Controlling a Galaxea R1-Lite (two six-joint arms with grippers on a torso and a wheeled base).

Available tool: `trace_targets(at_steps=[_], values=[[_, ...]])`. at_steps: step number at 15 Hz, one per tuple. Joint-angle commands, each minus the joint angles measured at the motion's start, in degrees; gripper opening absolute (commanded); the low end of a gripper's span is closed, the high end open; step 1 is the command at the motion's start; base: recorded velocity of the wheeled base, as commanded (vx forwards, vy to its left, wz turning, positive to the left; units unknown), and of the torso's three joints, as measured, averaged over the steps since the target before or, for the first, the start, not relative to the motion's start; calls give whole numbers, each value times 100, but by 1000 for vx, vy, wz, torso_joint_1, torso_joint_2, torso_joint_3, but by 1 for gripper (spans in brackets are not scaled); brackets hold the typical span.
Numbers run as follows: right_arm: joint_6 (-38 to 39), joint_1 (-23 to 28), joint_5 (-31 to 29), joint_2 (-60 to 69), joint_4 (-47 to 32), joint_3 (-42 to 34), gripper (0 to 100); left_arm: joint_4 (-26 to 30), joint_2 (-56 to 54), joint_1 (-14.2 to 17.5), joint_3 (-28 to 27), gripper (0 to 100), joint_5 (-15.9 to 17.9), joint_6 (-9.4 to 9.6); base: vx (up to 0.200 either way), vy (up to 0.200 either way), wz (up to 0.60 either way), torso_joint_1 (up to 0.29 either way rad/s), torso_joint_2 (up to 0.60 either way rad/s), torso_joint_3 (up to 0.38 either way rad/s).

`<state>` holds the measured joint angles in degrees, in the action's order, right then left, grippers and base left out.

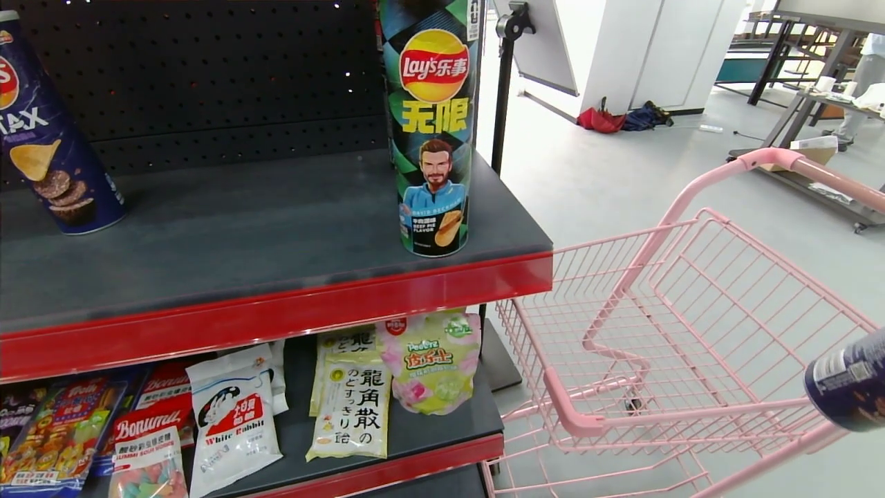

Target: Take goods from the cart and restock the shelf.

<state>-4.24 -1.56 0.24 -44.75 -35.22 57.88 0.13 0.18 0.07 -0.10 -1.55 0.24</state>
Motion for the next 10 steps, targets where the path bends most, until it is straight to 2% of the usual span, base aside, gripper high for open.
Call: trace_targets(at_steps=[1,6,10], values=[[-50,42,-112,819,6,-506,0,-5,8,1,1,100,-3,2,0,0,0,0,0,0],[-200,33,-130,1276,24,-1095,0,-5,8,1,1,100,-3,2,0,0,0,0,0,0],[-261,15,-121,1408,24,-1253,0,4,8,1,1,100,-3,11,0,0,0,0,0,0]])
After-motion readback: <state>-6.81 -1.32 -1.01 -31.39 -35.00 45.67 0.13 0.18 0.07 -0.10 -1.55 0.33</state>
